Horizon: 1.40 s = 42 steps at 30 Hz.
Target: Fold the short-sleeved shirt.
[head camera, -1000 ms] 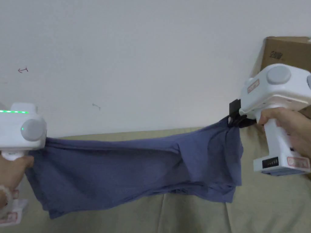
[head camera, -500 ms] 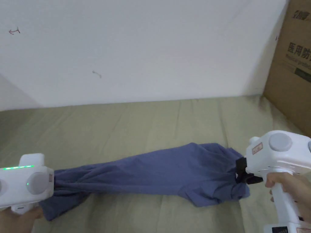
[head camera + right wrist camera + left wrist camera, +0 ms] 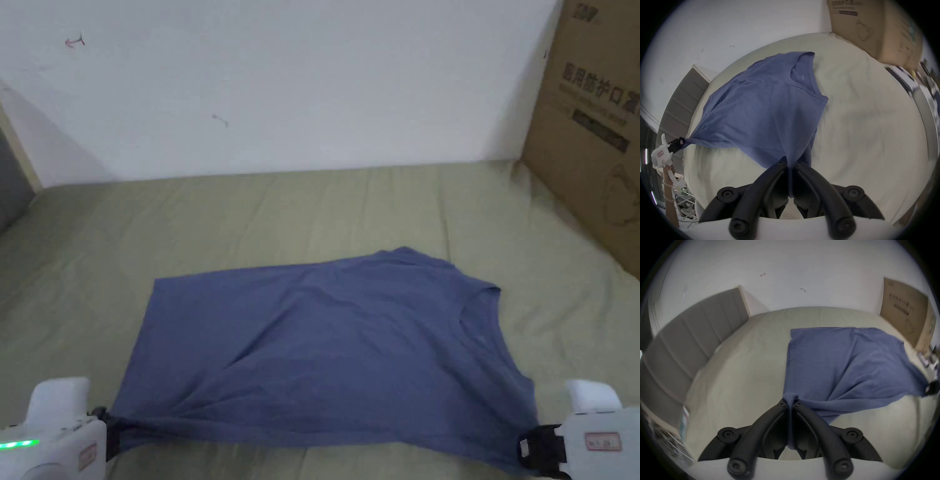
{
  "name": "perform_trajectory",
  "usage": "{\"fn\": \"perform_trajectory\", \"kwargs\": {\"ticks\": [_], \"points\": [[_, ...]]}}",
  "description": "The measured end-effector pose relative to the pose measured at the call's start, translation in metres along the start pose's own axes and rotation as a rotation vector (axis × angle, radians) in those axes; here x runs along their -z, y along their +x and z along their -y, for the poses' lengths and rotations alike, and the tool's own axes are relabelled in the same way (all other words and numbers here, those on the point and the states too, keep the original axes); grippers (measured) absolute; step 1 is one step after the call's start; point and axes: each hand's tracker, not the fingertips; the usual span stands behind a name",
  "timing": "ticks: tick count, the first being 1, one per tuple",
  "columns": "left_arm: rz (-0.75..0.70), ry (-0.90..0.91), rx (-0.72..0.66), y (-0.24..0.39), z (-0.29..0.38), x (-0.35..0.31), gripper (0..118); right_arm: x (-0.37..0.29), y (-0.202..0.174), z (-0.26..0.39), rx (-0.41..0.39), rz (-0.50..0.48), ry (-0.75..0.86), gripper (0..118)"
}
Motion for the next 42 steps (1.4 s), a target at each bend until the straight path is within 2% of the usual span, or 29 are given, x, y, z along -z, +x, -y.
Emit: {"fn": "perform_trajectory", "kwargs": {"ticks": [4, 8, 10, 15, 16, 17, 18, 19, 20, 21, 22, 23, 27, 28, 30, 31, 32, 33, 34, 36, 39, 42], "points": [[-0.062, -0.023, 0.017, -0.017, 0.060, -0.042, 0, -0.033, 0.012, 0.078, 0.039, -0.022, -0.017, 4], [-0.057, -0.054, 0.080, -0.033, 0.103, -0.078, 0, -0.056, 0.031, 0.130, 0.106, -0.036, -0.049, 4], [-0.052, -0.049, 0.039, -0.041, 0.119, -0.095, 0, -0.067, 0.036, 0.149, 0.121, -0.042, -0.058, 4], [-0.056, -0.059, -0.003, -0.047, 0.139, -0.107, 1, -0.077, 0.027, 0.169, 0.105, -0.057, -0.031, 4], [-0.058, -0.058, 0.000, -0.048, 0.141, -0.106, 4, -0.075, 0.025, 0.170, 0.098, -0.055, -0.022, 4], [-0.071, -0.054, 0.013, -0.047, 0.141, -0.106, 11, -0.076, 0.022, 0.170, 0.089, -0.040, -0.011, 4], [-0.101, -0.059, 0.032, -0.047, 0.140, -0.108, 27, -0.078, 0.019, 0.169, 0.078, -0.035, -0.001, 10], [-0.119, -0.061, 0.045, -0.043, 0.143, -0.108, 53, -0.080, 0.017, 0.169, 0.069, -0.024, 0.008, 33], [-0.105, -0.054, 0.033, -0.046, 0.143, -0.113, 68, -0.083, 0.015, 0.170, 0.061, -0.018, 0.024, 56], [-0.085, -0.040, 0.007, -0.050, 0.143, -0.119, 75, -0.086, 0.013, 0.171, 0.053, -0.013, 0.036, 78], [-0.049, -0.017, -0.049, -0.052, 0.144, -0.129, 77, -0.092, 0.011, 0.172, 0.045, -0.016, 0.055, 92], [-0.032, -0.009, -0.083, -0.053, 0.145, -0.136, 77, -0.097, 0.010, 0.174, 0.039, -0.017, 0.069, 92], [0.009, 0.002, -0.190, -0.059, 0.153, -0.159, 79, -0.116, -0.002, 0.178, 0.004, 0.018, 0.104, 90], [0.014, 0.004, -0.204, -0.060, 0.157, -0.164, 79, -0.123, -0.004, 0.181, -0.013, 0.008, 0.120, 85], [0.024, -0.002, -0.224, -0.062, 0.164, -0.172, 78, -0.134, -0.013, 0.184, -0.026, -0.007, 0.141, 57], [0.028, -0.015, -0.241, -0.060, 0.166, -0.174, 70, -0.138, -0.017, 0.186, -0.031, -0.018, 0.159, 30], [0.042, -0.023, -0.254, -0.060, 0.168, -0.176, 50, -0.140, -0.020, 0.187, -0.032, -0.020, 0.162, 13], [0.046, -0.022, -0.247, -0.059, 0.169, -0.177, 22, -0.141, -0.024, 0.187, -0.033, -0.018, 0.163, 7], [0.041, -0.022, -0.237, -0.055, 0.169, -0.177, 1, -0.141, -0.027, 0.186, -0.038, -0.019, 0.165, 2], [0.005, -0.026, -0.219, -0.049, 0.167, -0.175, 0, -0.139, -0.032, 0.182, -0.046, -0.021, 0.153, 0], [0.034, -0.026, -0.220, -0.044, 0.157, -0.173, 0, -0.137, -0.038, 0.178, -0.045, -0.023, 0.169, 0], [0.061, -0.037, -0.147, -0.039, 0.138, -0.163, 0, -0.130, -0.039, 0.167, -0.034, -0.030, 0.163, 0]]}}
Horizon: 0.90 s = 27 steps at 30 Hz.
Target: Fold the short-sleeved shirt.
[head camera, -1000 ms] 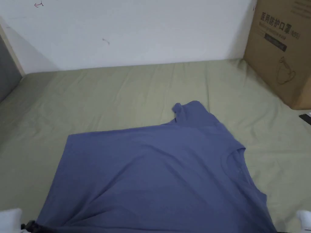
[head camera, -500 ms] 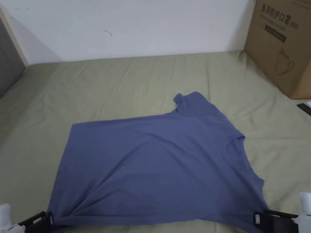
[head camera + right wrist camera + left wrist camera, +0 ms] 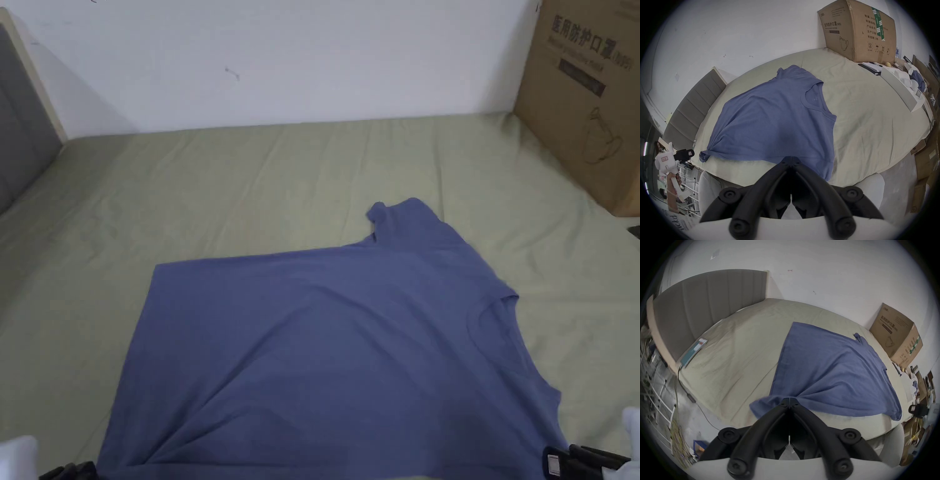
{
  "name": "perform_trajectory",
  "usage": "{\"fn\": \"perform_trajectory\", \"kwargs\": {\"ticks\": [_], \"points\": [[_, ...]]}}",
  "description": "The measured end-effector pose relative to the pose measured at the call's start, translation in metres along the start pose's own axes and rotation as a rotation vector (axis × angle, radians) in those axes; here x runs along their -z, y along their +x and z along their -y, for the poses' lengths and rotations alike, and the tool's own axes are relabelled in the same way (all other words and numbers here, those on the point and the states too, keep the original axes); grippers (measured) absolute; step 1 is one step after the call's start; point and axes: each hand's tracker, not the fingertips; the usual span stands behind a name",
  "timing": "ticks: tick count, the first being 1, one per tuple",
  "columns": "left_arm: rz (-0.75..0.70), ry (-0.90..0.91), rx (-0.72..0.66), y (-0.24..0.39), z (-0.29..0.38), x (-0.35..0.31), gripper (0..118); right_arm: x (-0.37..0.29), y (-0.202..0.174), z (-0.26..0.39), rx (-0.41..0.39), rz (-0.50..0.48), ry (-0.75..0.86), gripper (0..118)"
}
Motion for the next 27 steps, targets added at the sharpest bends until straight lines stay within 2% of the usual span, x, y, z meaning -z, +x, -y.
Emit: {"fn": "perform_trajectory", "kwargs": {"ticks": [2, 6, 10, 11, 12, 13, 14, 15, 19, 20, 27], "points": [[-0.038, 0.018, 0.041, 0.009, -0.021, 0.010, 0, 0.006, -0.003, -0.008, -0.015, 0.014, 0.002, 0], [0.001, 0.037, 0.071, 0.025, -0.074, 0.040, 0, 0.023, -0.008, -0.030, -0.042, 0.042, 0.003, 0], [0.017, 0.015, 0.095, 0.038, -0.137, 0.101, 0, 0.049, -0.013, -0.054, -0.027, 0.026, -0.003, 0], [0.024, 0.004, 0.088, 0.040, -0.154, 0.121, 6, 0.057, -0.015, -0.060, -0.023, 0.019, -0.011, 0], [0.030, -0.014, 0.074, 0.039, -0.168, 0.139, 24, 0.064, -0.017, -0.064, -0.023, 0.016, -0.021, 0], [0.044, -0.058, 0.052, 0.041, -0.186, 0.160, 70, 0.070, -0.020, -0.069, -0.029, 0.011, -0.033, 0], [0.040, -0.100, 0.047, 0.041, -0.203, 0.185, 99, 0.076, -0.022, -0.073, -0.041, 0.010, -0.043, 0], [0.046, -0.092, 0.030, 0.039, -0.213, 0.201, 111, 0.080, -0.024, -0.076, -0.049, 0.011, -0.046, 0], [-0.006, -0.116, 0.007, 0.032, -0.256, 0.267, 111, 0.095, -0.023, -0.086, -0.084, 0.050, -0.062, 0], [-0.010, -0.138, 0.021, 0.030, -0.264, 0.283, 111, 0.098, -0.020, -0.088, -0.077, 0.092, -0.060, 0], [-0.094, -0.233, 0.061, 0.037, -0.286, 0.347, 111, 0.111, -0.008, -0.091, -0.030, 0.143, -0.102, 0]]}}
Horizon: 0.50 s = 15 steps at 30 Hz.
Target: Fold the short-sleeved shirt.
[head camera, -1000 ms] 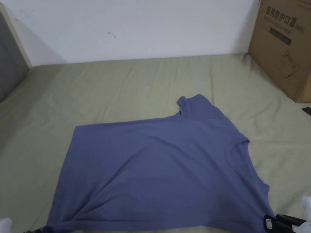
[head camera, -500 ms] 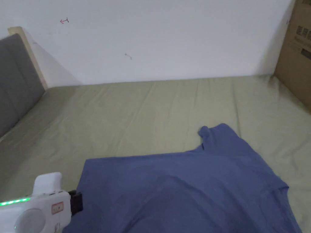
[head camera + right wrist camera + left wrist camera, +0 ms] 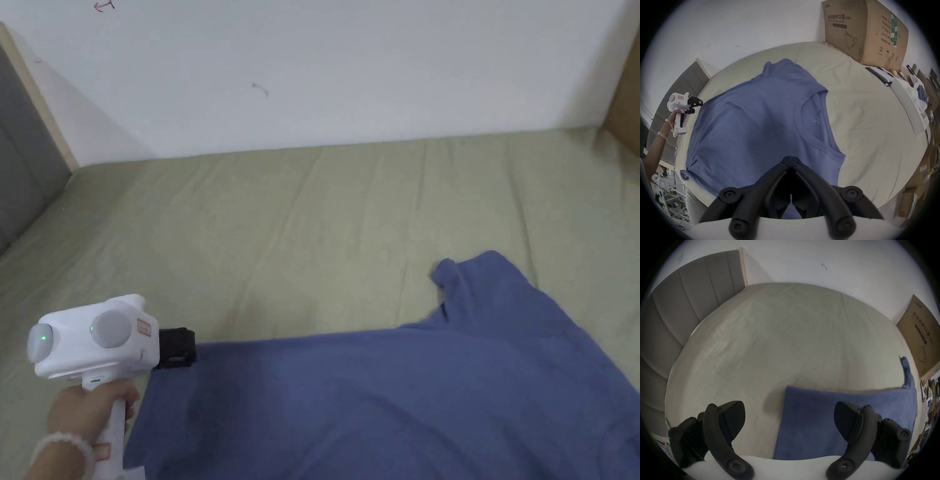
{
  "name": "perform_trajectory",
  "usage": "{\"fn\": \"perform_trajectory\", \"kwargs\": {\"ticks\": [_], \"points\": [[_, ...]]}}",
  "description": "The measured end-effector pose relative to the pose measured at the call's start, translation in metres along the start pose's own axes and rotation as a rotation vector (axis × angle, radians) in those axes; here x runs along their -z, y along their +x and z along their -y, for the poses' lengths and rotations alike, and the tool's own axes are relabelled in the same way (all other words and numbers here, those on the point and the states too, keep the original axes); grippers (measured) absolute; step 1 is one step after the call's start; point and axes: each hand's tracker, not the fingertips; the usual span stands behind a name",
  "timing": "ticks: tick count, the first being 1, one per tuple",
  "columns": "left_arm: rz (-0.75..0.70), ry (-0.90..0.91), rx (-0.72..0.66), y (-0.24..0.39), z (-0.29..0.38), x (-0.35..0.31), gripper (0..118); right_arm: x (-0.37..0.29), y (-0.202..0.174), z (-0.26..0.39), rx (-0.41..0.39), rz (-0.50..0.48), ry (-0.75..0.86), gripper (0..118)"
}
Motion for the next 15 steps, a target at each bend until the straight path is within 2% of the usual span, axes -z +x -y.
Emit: {"fn": "perform_trajectory", "kwargs": {"ticks": [2, 3, 4, 5, 6, 8, 9, 10, 12, 13, 14, 15], "points": [[-0.004, 0.000, -0.009, 0.003, -0.001, 0.004, 108, 0.003, 0.000, 0.001, -0.002, 0.008, -0.011, 0], [0.001, 0.001, -0.009, 0.006, 0.003, 0.007, 104, 0.005, 0.001, 0.001, 0.002, 0.012, -0.020, 0], [0.030, -0.040, 0.000, 0.010, 0.008, 0.013, 94, 0.006, 0.002, 0.002, 0.011, 0.011, -0.029, 0], [-0.032, -0.033, 0.031, 0.014, 0.011, 0.014, 94, 0.008, 0.003, 0.002, 0.026, 0.001, -0.035, 0], [-0.021, 0.000, 0.031, 0.015, 0.010, 0.012, 93, 0.010, 0.005, 0.002, 0.039, -0.007, -0.040, 0], [-0.019, -0.022, 0.023, 0.018, 0.004, 0.007, 84, 0.010, 0.005, -0.004, 0.049, -0.012, -0.041, 0], [-0.006, -0.029, 0.029, 0.019, 0.002, 0.003, 75, 0.011, 0.005, -0.007, 0.047, -0.012, -0.042, 0], [-0.002, -0.034, 0.041, 0.015, -0.001, 0.004, 59, 0.013, 0.004, -0.012, 0.040, -0.010, -0.043, 0], [-0.006, -0.041, 0.061, 0.019, -0.007, -0.003, 19, 0.020, 0.013, -0.020, 0.017, -0.012, -0.046, 0], [-0.010, -0.045, 0.064, 0.022, -0.010, -0.005, 1, 0.021, 0.015, -0.031, 0.046, -0.045, -0.054, 0], [0.029, -0.070, 0.047, 0.021, -0.011, -0.003, 1, 0.023, 0.017, -0.045, 0.097, -0.105, -0.046, 0], [0.011, -0.068, 0.057, 0.024, -0.012, -0.002, 1, 0.027, 0.023, -0.058, 0.112, -0.138, -0.016, 0]]}}
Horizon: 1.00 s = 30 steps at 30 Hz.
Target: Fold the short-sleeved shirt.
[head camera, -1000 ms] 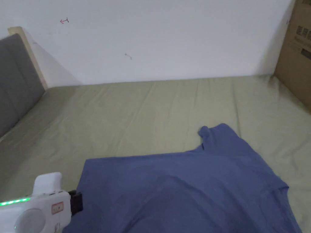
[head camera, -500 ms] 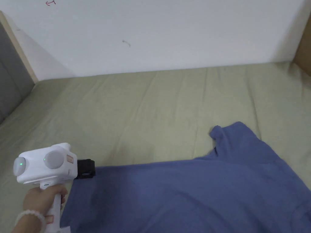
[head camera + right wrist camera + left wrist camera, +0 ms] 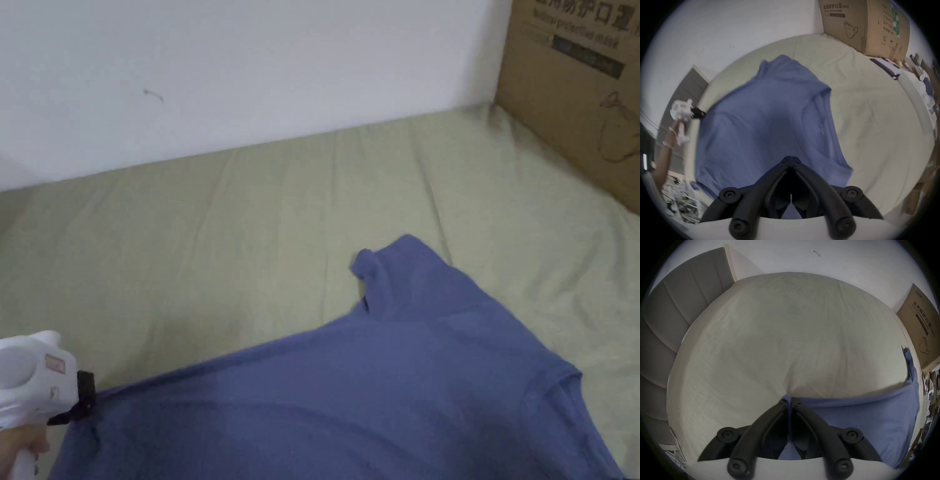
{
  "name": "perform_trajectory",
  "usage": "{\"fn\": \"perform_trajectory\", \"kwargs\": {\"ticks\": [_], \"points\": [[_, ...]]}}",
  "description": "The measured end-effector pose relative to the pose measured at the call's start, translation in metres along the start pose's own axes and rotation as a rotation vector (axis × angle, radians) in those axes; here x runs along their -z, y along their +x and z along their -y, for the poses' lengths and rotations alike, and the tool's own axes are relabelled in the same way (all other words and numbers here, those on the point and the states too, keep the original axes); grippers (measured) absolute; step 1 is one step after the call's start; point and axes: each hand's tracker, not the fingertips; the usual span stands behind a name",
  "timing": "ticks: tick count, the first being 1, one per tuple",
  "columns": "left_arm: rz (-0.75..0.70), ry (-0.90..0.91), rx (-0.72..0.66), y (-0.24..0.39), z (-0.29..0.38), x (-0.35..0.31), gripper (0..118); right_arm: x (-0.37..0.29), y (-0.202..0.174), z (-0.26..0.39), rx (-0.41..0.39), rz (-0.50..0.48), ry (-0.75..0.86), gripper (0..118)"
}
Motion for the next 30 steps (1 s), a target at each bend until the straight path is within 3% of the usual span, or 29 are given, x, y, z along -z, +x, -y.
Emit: {"fn": "perform_trajectory", "kwargs": {"ticks": [2, 5, 6, 7, 8, 10, 11, 12, 14, 18, 20, 21, 23, 25, 27, 28, 29, 30], "points": [[-0.028, 0.007, 0.047, 0.004, 0.002, -0.005, 1, 0.004, -0.001, -0.030, -0.036, 0.013, 0.019, 0], [0.008, 0.056, 0.024, 0.000, 0.007, -0.020, 1, 0.021, 0.001, -0.088, -0.181, 0.070, 0.044, 0], [0.017, 0.061, 0.017, -0.002, 0.008, -0.024, 1, 0.028, 0.003, -0.106, -0.177, 0.076, 0.041, 0], [0.018, 0.069, 0.016, -0.001, 0.010, -0.030, 1, 0.039, 0.005, -0.126, -0.169, 0.089, 0.041, 11], [0.014, 0.082, 0.019, -0.001, 0.012, -0.035, 1, 0.051, 0.007, -0.145, -0.179, 0.090, 0.017, 32], [0.009, 0.099, 0.046, 0.000, 0.014, -0.044, 1, 0.078, 0.008, -0.174, -0.225, 0.119, -0.064, 97], [0.009, 0.103, 0.055, 0.001, 0.013, -0.046, 1, 0.095, 0.006, -0.186, -0.259, 0.169, -0.094, 107], [0.009, 0.108, 0.065, 0.000, 0.014, -0.049, 1, 0.107, 0.005, -0.193, -0.277, 0.205, -0.087, 110], [0.011, 0.120, 0.069, 0.000, 0.015, -0.055, 1, 0.139, 0.007, -0.209, -0.344, 0.242, -0.103, 109], [0.016, 0.123, 0.080, -0.001, 0.016, -0.059, 1, 0.189, 0.014, -0.225, -0.228, 0.294, -0.217, 107], [0.016, 0.121, 0.084, -0.001, 0.018, -0.060, 1, 0.203, 0.014, -0.225, -0.213, 0.269, -0.242, 97], [0.015, 0.120, 0.085, -0.002, 0.018, -0.060, 1, 0.209, 0.013, -0.224, -0.229, 0.265, -0.251, 89], [0.014, 0.118, 0.091, -0.001, 0.019, -0.059, 1, 0.222, 0.010, -0.214, -0.326, 0.312, -0.262, 90], [0.009, 0.117, 0.096, 0.000, 0.020, -0.059, 1, 0.220, 0.008, -0.219, -0.248, 0.305, -0.258, 89], [0.007, 0.119, 0.098, 0.002, 0.021, -0.060, 1, 0.215, 0.007, -0.219, -0.247, 0.295, -0.257, 75], [0.008, 0.120, 0.097, 0.003, 0.022, -0.061, 1, 0.211, 0.004, -0.219, -0.264, 0.293, -0.252, 62], [0.007, 0.120, 0.098, 0.003, 0.023, -0.062, 1, 0.208, -0.001, -0.217, -0.295, 0.296, -0.248, 45], [0.005, 0.119, 0.098, 0.004, 0.025, -0.064, 1, 0.205, -0.005, -0.214, -0.316, 0.293, -0.243, 18]]}}
